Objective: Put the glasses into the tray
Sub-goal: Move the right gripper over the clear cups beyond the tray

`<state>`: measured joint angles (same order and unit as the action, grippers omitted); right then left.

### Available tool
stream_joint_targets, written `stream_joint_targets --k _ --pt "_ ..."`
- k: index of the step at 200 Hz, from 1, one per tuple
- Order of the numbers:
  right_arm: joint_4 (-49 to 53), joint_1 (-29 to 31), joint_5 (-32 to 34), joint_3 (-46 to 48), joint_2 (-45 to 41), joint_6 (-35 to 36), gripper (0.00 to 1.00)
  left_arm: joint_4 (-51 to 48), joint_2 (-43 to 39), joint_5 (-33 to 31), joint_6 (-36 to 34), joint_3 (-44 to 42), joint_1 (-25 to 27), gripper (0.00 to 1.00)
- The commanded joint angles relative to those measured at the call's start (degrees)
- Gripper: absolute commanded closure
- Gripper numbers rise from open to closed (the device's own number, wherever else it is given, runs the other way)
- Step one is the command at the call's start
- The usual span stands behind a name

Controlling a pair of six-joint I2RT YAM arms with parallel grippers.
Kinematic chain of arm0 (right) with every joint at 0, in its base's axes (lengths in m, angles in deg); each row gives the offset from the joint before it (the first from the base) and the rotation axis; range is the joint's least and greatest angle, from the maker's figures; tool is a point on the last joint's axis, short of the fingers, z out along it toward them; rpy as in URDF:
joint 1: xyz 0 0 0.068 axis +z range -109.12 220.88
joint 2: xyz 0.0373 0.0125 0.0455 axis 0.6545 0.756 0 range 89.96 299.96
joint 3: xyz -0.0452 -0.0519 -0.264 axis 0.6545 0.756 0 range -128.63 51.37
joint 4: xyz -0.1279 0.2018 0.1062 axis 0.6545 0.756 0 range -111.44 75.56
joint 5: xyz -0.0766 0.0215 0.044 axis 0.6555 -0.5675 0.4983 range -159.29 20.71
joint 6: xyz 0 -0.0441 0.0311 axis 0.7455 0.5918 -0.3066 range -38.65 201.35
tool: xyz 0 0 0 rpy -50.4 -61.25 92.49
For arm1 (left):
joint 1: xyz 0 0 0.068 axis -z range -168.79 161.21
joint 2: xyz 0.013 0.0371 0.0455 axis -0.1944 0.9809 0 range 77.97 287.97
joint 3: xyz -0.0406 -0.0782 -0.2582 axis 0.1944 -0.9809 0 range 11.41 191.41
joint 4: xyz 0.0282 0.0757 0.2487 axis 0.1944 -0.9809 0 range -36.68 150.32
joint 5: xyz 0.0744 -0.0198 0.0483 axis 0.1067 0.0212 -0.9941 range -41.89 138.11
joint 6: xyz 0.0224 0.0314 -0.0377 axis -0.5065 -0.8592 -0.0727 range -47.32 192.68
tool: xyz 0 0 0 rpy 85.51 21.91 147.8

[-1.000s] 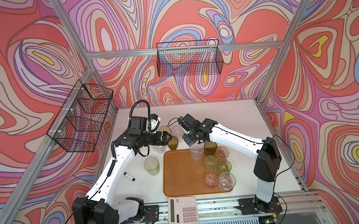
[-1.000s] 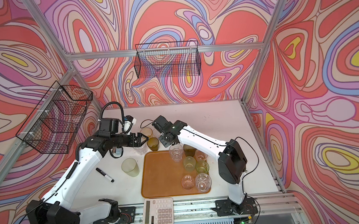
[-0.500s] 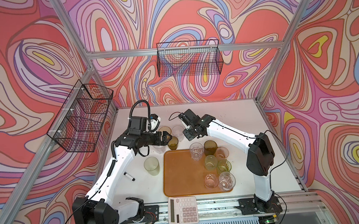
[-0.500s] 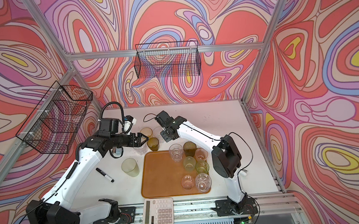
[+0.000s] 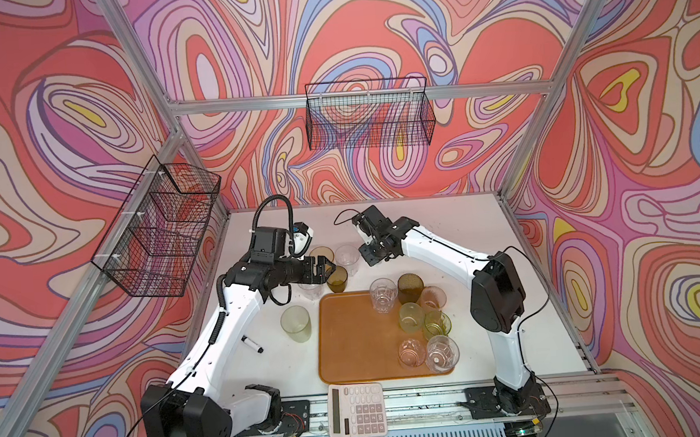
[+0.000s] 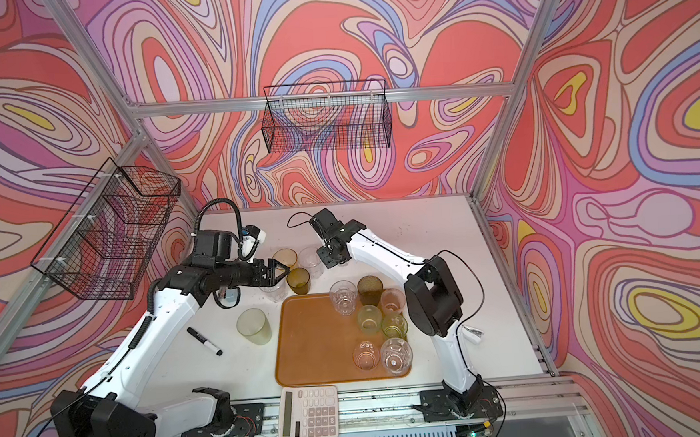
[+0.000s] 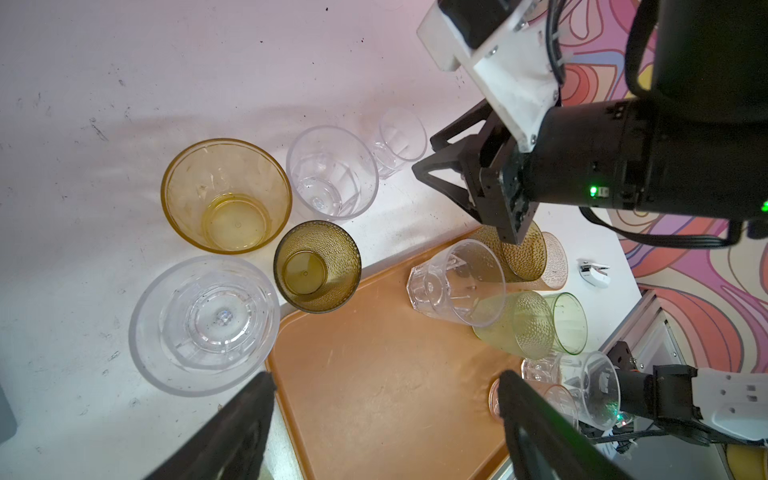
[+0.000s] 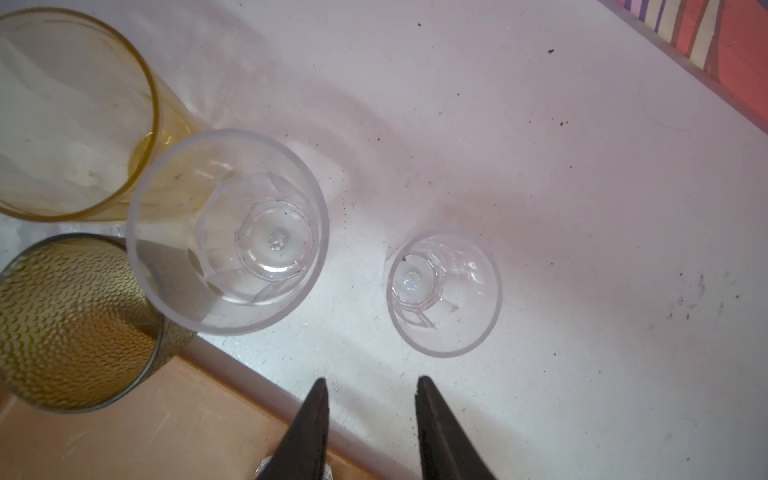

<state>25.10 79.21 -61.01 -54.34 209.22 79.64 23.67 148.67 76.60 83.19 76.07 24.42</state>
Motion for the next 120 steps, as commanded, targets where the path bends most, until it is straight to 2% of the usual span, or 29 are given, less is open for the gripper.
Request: stream_joint_targets --k 1,120 --pt "-1.3 -1.03 -1.74 -2.03 2.19 0.46 0.64 -0.57 -0.3 0.51 -0.91 0.21 0.31 0.13" --pt "-2.3 -2.9 -3.09 -6.65 8.66 0.17 0.68 -0.62 -0.38 0.43 -1.01 0.24 0.32 0.13"
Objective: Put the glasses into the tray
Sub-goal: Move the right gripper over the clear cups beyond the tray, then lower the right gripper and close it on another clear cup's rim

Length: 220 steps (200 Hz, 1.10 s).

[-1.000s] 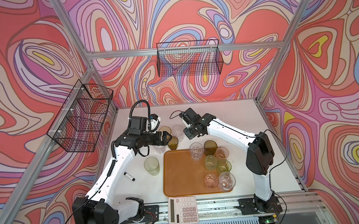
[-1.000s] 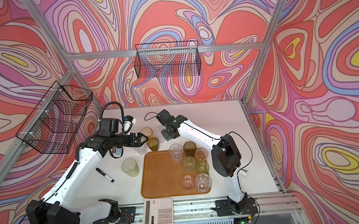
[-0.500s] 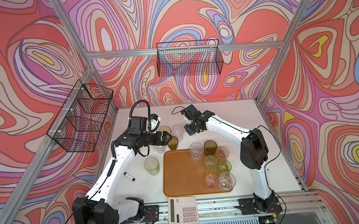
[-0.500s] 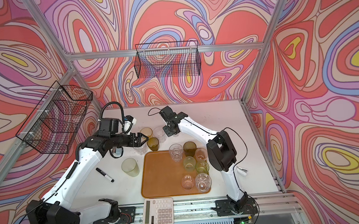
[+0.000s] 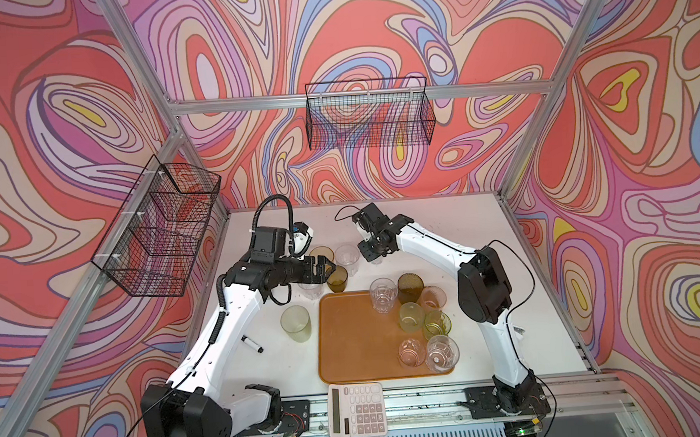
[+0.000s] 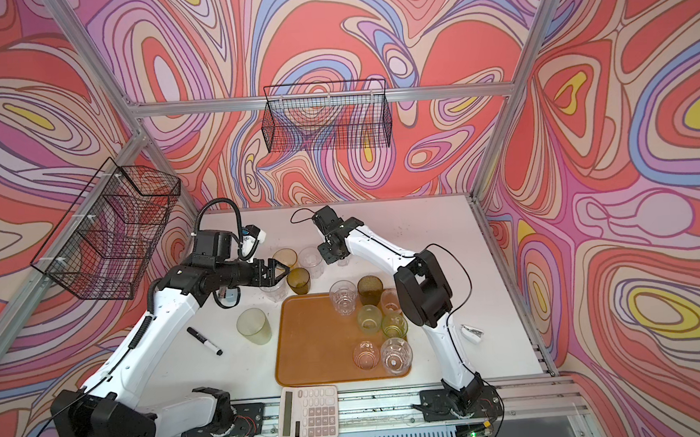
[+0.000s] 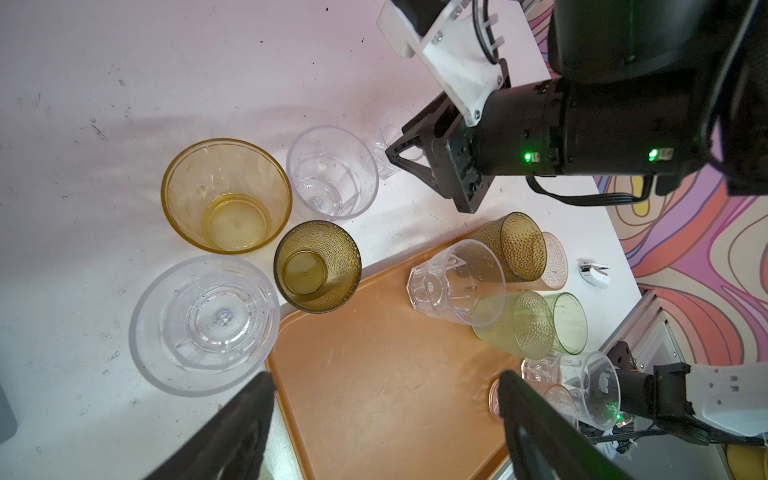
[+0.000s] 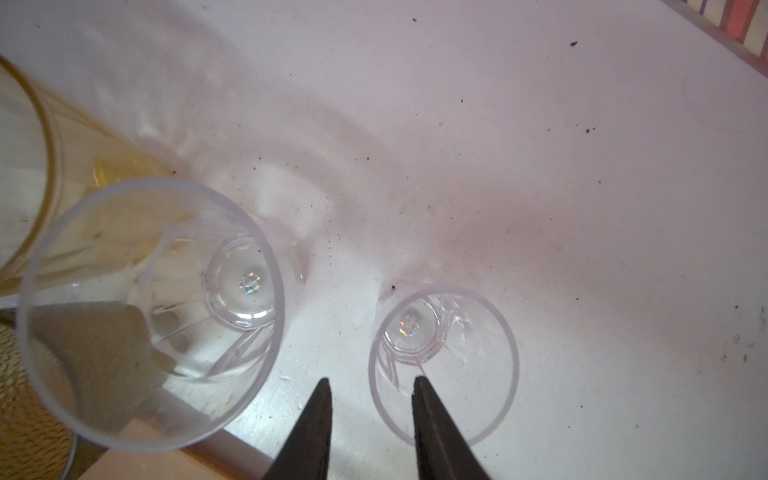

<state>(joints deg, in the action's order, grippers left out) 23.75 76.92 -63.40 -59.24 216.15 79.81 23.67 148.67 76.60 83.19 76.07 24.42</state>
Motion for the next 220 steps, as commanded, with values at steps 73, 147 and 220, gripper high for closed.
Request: stream_joint_targets --k 73,147,220 --pt "-0.93 -1.3 -1.19 -3.39 4.63 0.22 0.72 -0.61 -0.36 0.38 -0.97 0.33 0.32 0.13" --pt "-1.24 -1.33 -1.03 -3.02 5.21 0.1 0.88 -0.71 -0.27 0.34 -1.09 0.3 0.32 0.13" --pt "-0.72 -1.37 -0.26 -2.98 4.5 0.3 1.0 -0.7 -0.36 0.32 -1.06 0.29 0.33 0.13"
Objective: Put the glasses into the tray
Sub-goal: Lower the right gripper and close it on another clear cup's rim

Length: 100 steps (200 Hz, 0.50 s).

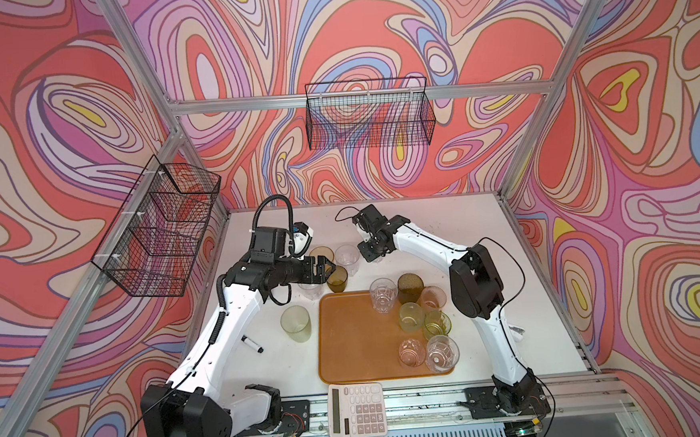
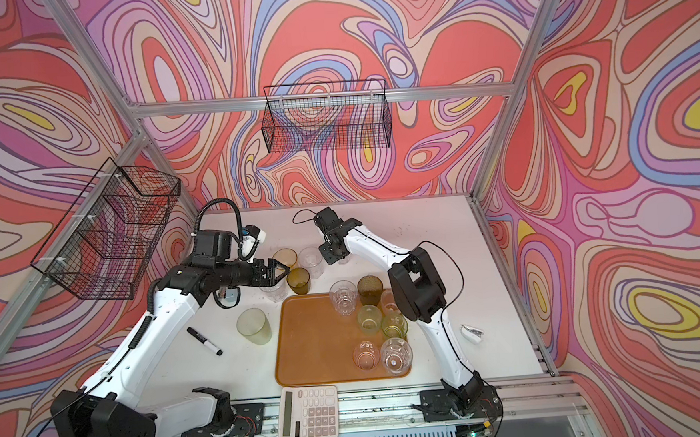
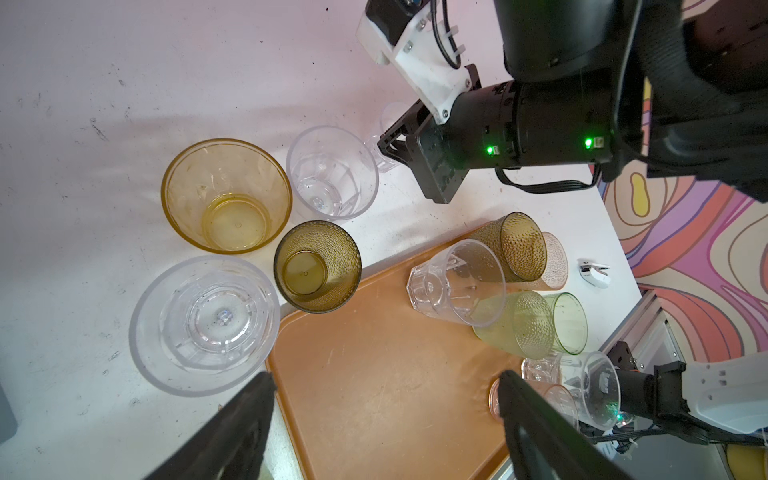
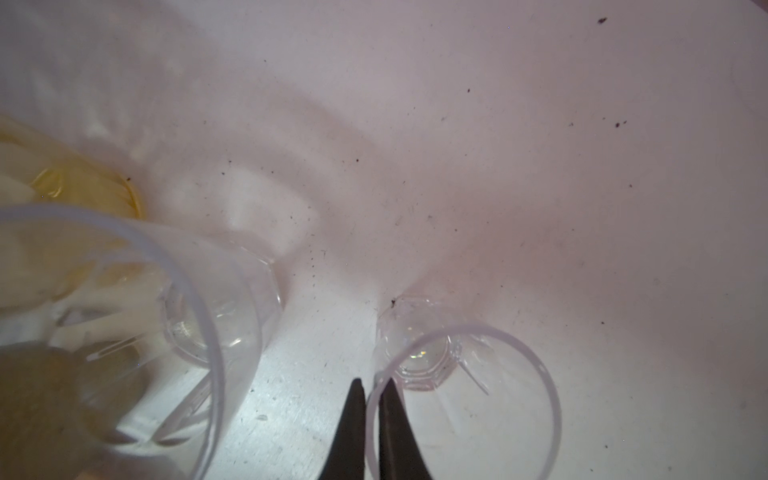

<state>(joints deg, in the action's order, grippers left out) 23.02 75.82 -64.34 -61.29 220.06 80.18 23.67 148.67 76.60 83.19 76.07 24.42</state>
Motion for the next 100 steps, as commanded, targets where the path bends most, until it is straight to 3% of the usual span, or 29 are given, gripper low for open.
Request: stream_joint_targets --k 1,100 --pt "0.0 -0.25 0.77 -0.95 0.59 -0.07 1.0 -0.71 -0.37 0.28 -1.08 0.33 0.32 0.13" --pt "2.46 -0.26 2.91 0.42 -4.61 0.03 1.0 -0.54 -0.27 0.53 -0.99 0.29 0.32 0.13"
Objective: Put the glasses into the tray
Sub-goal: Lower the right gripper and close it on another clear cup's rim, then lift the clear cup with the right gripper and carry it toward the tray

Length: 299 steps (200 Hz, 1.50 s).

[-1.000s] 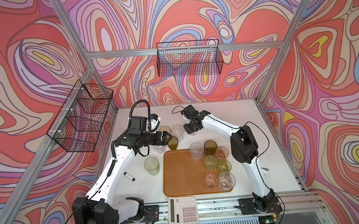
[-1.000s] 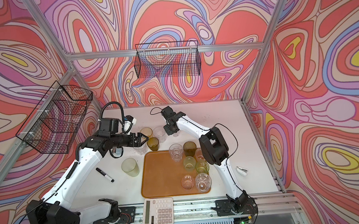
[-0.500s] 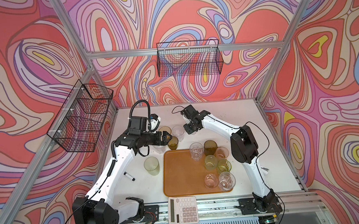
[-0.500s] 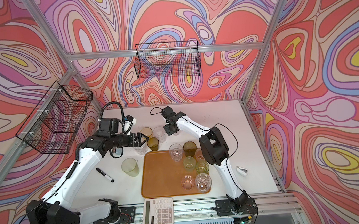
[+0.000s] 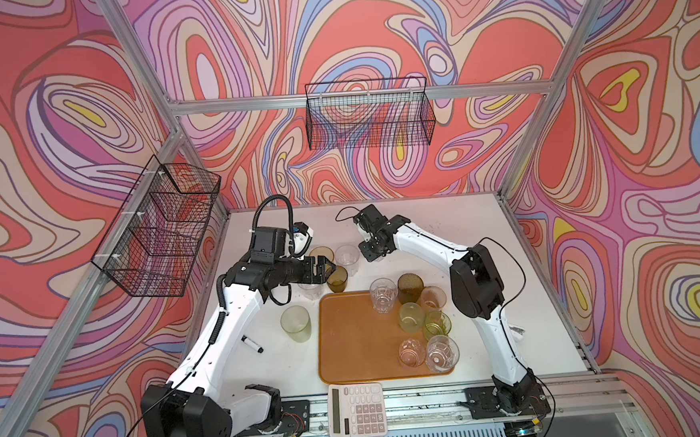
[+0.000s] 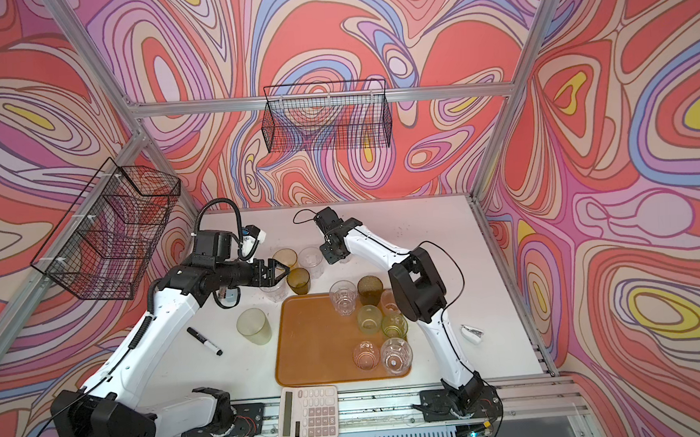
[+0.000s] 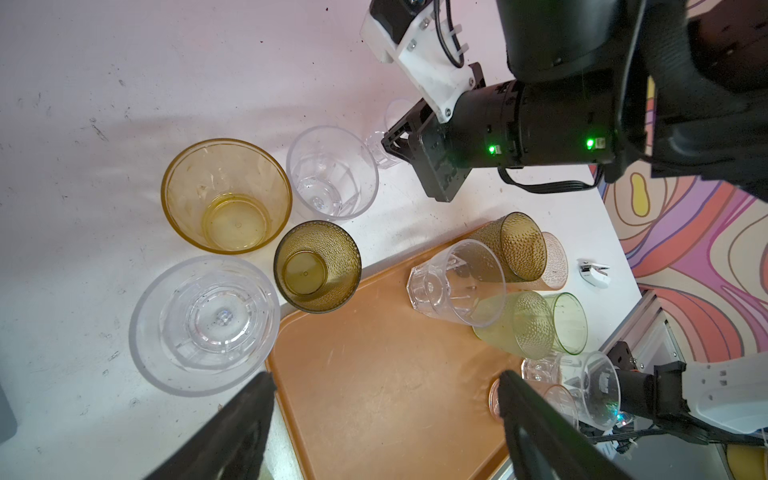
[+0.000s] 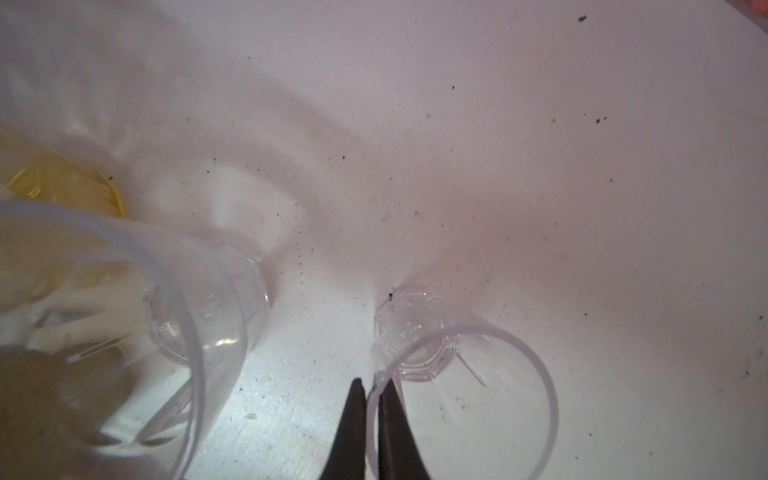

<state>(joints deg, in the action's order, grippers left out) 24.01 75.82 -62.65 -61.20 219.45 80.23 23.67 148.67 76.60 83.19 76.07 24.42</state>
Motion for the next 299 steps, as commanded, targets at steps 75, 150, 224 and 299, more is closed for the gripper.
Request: stream_joint_targets --k 75,150,224,299 --pt "4.62 -0.22 0.91 0.6 -8.79 -0.03 1.0 -0.56 -0.19 0.43 -0.98 0.29 0.32 0.13" --pt "7.95 0.1 1.45 1.18 -13.03 -0.11 1.0 -0.63 -0.24 0.34 -1.01 0.22 0.32 0.13" --pt "11.67 1.1 2.8 1.64 -16.85 -0.63 1.0 -0.62 -0.21 0.42 -0.92 0.26 0.32 0.13" --pt "15.69 2.37 4.73 2.05 -20.56 -1.05 1.0 -0.64 -0.46 0.51 -0.92 0.2 0.32 0.13"
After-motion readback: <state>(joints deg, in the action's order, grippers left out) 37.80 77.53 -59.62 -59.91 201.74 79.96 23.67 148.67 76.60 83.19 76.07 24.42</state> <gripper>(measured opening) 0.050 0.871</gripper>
